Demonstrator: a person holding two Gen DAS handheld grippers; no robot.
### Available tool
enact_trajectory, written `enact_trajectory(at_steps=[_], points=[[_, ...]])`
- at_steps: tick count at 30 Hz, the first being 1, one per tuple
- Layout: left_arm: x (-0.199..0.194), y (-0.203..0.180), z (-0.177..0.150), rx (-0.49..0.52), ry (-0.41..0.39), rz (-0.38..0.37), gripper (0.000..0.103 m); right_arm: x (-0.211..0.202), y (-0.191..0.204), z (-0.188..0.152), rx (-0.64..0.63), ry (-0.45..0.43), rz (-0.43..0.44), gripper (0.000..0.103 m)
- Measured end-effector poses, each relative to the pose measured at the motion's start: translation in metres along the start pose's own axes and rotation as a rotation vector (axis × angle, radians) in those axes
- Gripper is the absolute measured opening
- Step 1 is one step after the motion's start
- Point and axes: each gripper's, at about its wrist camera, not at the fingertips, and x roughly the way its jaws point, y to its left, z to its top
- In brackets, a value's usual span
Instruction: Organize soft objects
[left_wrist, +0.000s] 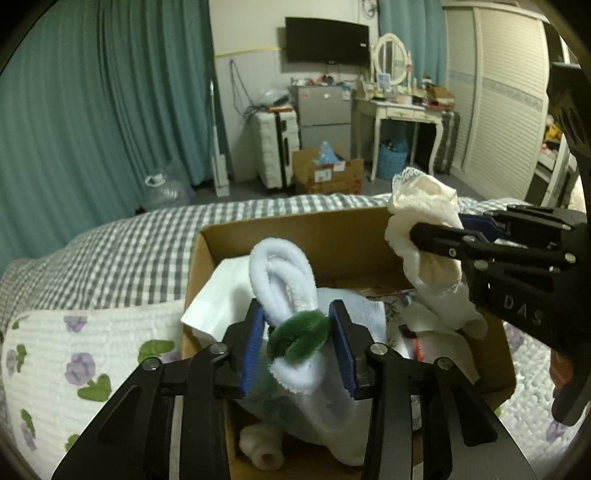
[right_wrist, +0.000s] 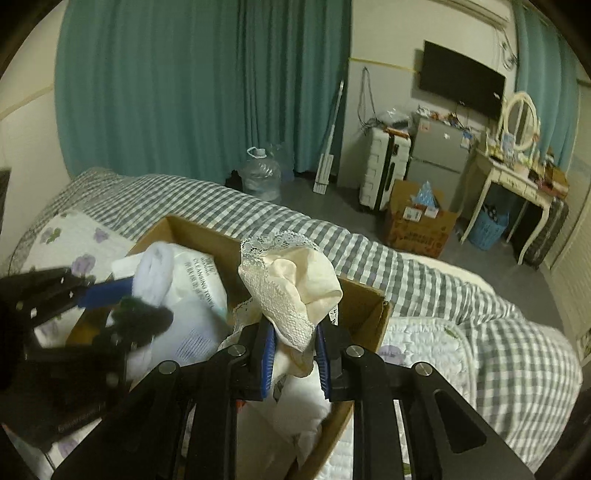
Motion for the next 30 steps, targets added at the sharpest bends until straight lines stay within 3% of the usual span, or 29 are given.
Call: enact_trajectory(at_steps=[2,3,4,5,7,15,23,24,25,27,28,30], points=[[-0.006,-0.001,0.001,0.018,-0.012,0.014,0.045,-0.002,-0.003,0.001,0.015,-0.006,-0.001,0.034],[-0.01,-0.001,0.002,0.026,-0.021,0.02,0.052,-0.005,-0.003,0.002,0.016,-0.015,-0.008,0.04],[-0.016,-0.002,0.003,0.031,-0.034,0.031,0.062,-0.012,0.0,0.001,0.019,-0.027,-0.016,0.052],[-0.02,-0.001,0.004,0.031,-0.047,0.042,0.066,-0.018,-0.001,0.002,0.023,-0.038,-0.017,0.056],[-0.034,0.002,0.006,0.02,-0.08,0.05,0.074,-0.029,-0.003,0.006,0.032,-0.055,-0.029,0.056],[-0.11,0.017,0.022,-0.022,-0.155,0.048,0.074,-0.108,0.004,0.025,0.005,-0.125,-0.089,0.07],[-0.225,0.014,0.034,-0.012,-0.301,0.058,0.075,-0.244,0.029,0.04,-0.009,-0.288,-0.179,0.091],[-0.239,0.013,0.032,-0.012,-0.326,0.059,0.077,-0.258,0.033,0.041,-0.012,-0.306,-0.184,0.092],[-0.257,0.012,0.03,-0.016,-0.357,0.065,0.09,-0.276,0.037,0.04,-0.017,-0.328,-0.19,0.094],[-0.281,0.012,0.022,-0.027,-0.412,0.082,0.103,-0.309,0.045,0.035,-0.019,-0.366,-0.204,0.098],[-0.294,0.011,0.016,-0.028,-0.45,0.085,0.103,-0.326,0.047,0.031,-0.015,-0.384,-0.204,0.103],[-0.31,0.01,0.005,-0.023,-0.482,0.083,0.103,-0.349,0.052,0.021,-0.002,-0.412,-0.203,0.103]])
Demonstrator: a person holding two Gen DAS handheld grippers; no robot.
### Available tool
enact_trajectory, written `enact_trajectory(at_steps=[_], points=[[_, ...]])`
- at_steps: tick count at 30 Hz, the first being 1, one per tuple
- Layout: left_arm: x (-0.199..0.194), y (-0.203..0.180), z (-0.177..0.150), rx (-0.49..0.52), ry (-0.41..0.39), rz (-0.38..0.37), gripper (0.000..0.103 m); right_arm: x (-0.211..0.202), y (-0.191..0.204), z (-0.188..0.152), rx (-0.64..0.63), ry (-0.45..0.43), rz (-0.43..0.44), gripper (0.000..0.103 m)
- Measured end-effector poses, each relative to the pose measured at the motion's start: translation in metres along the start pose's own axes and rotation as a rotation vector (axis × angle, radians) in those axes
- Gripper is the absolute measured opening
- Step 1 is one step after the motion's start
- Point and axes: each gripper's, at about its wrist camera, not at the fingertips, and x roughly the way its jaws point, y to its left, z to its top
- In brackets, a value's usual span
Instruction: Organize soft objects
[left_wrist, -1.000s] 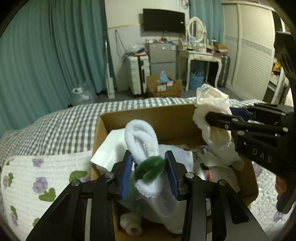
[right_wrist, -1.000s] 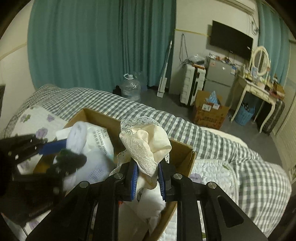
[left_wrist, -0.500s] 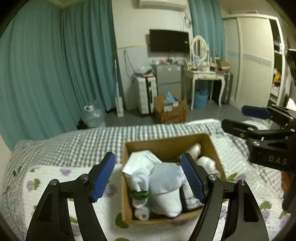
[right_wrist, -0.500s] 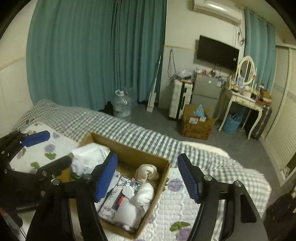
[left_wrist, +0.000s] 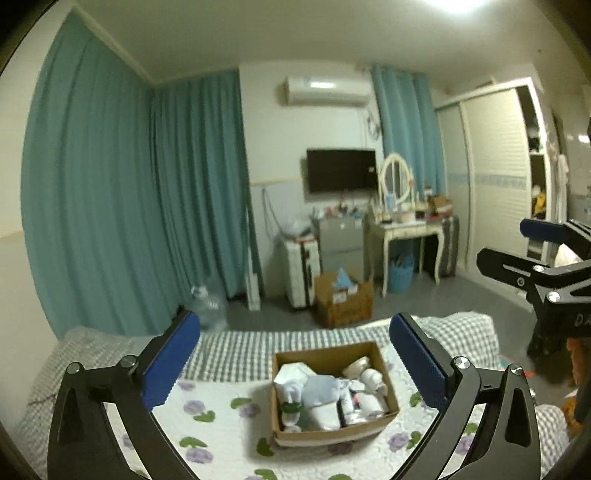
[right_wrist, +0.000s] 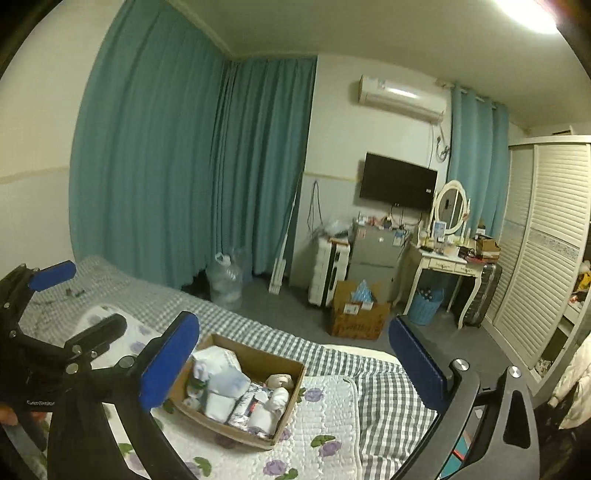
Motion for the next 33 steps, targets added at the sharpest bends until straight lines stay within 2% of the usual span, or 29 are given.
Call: enact_trajectory(at_steps=[4,8,15,20,24,33], points=[[-0.018,0.004,-0.017,-0.017,-0.038,0.051,0.103,-0.032,0.0,-0.012,0.006,-0.05,-0.024,0.103],[-0.016,0.009,-0.046,-0.073,-0.036,0.08,0.103,-0.039,0.007,-0.043,0.015,-0.099,0.0,0.103],[0.021,0.015,-0.112,-0.11,-0.028,0.155,0.103,0.02,0.024,-0.122,0.048,-0.098,-0.012,0.103],[0.044,0.013,-0.153,-0.073,0.026,0.175,0.103,0.068,0.026,-0.166,0.093,0.011,0.006,0.103],[0.053,0.018,-0.166,-0.095,0.082,0.157,0.103,0.085,0.028,-0.18,0.101,0.06,-0.004,0.103],[0.055,0.013,-0.17,-0.082,0.094,0.15,0.103,0.086,0.027,-0.186,0.097,0.076,-0.019,0.103]])
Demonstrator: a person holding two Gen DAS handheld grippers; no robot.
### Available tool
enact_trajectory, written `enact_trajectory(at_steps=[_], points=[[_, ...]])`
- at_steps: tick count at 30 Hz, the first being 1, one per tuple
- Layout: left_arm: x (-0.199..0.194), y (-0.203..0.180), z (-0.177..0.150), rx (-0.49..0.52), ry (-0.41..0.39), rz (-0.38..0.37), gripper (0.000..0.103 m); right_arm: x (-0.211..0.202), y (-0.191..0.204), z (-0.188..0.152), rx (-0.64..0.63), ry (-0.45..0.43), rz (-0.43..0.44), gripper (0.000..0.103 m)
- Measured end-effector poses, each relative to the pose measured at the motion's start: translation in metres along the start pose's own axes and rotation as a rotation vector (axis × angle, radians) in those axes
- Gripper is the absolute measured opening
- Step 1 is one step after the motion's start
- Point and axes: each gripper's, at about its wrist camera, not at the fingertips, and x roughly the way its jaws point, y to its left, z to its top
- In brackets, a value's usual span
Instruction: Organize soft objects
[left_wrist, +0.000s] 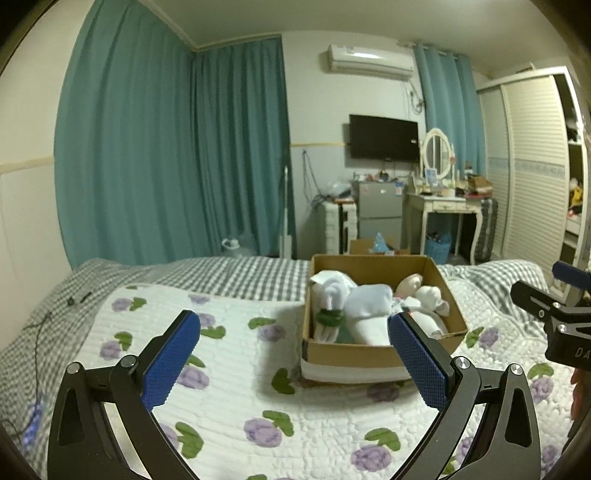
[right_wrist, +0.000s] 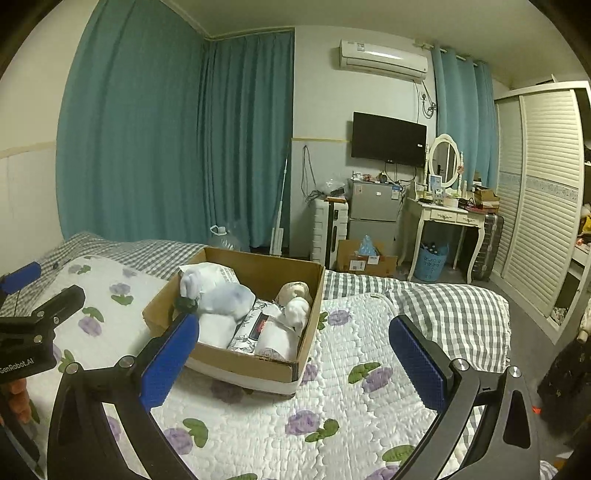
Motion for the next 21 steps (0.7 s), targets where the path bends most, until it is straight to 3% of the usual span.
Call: enact_trajectory(at_steps=[21], points=[[0.0054,-0.0004,-0.0024,-0.005,0.019,-0.009,0.103,0.0033,0.0003,-0.001,0.011,0.019,0.002,0.103]])
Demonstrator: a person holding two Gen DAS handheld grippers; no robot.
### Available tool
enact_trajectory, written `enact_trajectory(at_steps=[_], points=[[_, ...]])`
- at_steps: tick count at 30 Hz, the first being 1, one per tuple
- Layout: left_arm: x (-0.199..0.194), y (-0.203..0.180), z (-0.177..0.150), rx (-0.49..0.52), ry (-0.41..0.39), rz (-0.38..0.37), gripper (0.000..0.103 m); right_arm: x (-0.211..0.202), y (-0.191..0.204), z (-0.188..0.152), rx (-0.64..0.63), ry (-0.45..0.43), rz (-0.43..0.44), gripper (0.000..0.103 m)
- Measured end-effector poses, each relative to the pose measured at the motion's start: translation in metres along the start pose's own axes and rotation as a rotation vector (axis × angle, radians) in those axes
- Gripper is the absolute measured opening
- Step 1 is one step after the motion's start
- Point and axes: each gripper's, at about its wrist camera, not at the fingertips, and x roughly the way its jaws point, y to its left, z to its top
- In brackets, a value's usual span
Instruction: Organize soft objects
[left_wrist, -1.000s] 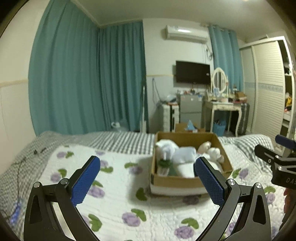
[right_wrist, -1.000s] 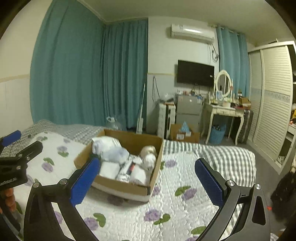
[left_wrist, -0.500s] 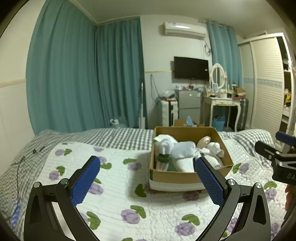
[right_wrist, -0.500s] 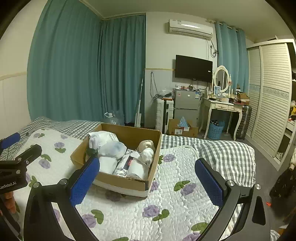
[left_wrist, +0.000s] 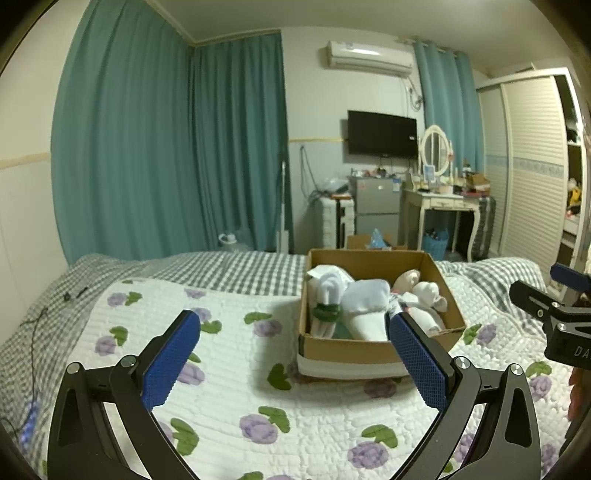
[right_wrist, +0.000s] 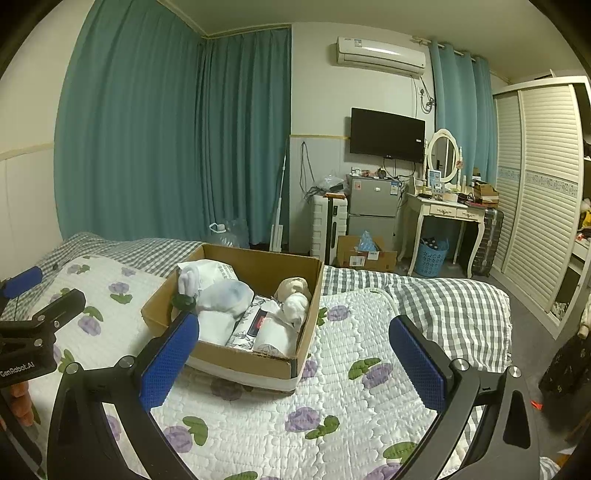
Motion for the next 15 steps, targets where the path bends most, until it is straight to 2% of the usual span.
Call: enact_trajectory(at_steps=[15], points=[[-0.0015,-0.0025,-0.0005,0.0,0.002,-0.002,0.103,0.0014,0.0034,0.0004,0.007,0.002,0.005,0.103]])
